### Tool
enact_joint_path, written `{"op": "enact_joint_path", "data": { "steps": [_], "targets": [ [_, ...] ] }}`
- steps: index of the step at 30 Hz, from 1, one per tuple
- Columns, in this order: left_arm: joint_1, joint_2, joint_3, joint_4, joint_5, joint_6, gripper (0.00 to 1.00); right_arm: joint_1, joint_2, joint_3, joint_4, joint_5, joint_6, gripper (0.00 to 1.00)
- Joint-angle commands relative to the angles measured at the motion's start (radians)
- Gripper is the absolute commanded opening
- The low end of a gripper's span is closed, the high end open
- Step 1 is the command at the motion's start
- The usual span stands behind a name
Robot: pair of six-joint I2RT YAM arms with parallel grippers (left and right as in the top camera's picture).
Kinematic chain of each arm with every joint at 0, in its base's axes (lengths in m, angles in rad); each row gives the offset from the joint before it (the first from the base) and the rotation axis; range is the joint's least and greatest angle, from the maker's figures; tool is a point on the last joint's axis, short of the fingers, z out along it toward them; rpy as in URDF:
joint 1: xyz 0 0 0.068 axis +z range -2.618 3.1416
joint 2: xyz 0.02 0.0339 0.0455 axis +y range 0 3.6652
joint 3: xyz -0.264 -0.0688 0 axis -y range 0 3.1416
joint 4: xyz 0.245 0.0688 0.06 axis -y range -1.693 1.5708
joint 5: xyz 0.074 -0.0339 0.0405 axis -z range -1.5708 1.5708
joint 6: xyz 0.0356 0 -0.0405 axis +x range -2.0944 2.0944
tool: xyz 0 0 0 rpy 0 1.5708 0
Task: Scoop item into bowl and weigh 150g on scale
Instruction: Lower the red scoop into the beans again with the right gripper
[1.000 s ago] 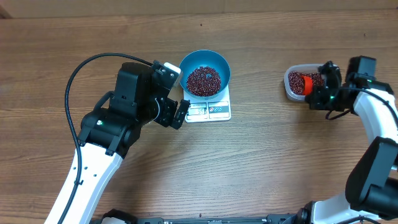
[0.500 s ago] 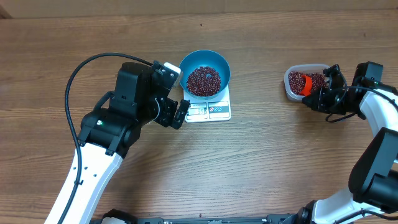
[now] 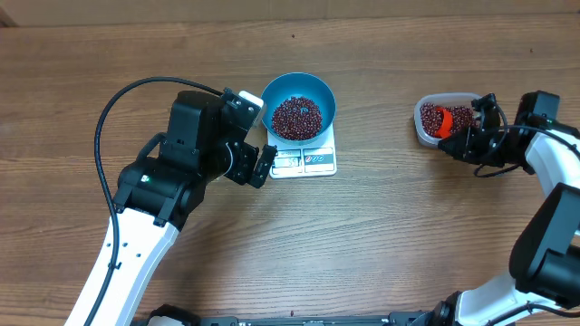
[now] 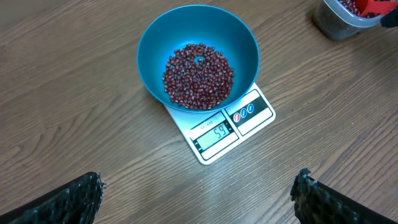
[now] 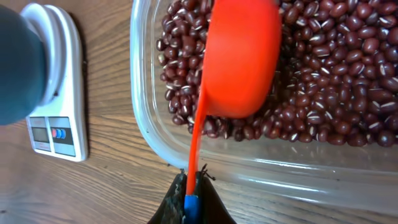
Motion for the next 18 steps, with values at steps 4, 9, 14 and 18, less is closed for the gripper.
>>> {"op": "enact_joint_path", "data": {
  "steps": [4, 9, 14, 18],
  "targets": [
    [-0.003, -0.017, 0.002, 0.0, 0.015, -0.007, 1.0, -0.065, 0.004, 0.001, 0.016, -0.153, -0.002, 0.04],
    [-0.003, -0.017, 0.002, 0.0, 0.015, -0.007, 1.0, -0.108, 0.004, 0.001, 0.014, -0.194, -0.002, 0.04],
    [-0.003, -0.017, 0.002, 0.0, 0.015, -0.007, 1.0, -0.138, 0.004, 0.001, 0.005, -0.216, -0.002, 0.04],
    [-0.003, -0.017, 0.002, 0.0, 0.014, -0.007, 1.0, -0.161, 0.004, 0.001, -0.009, -0.262, -0.002, 0.04]
  ]
}}
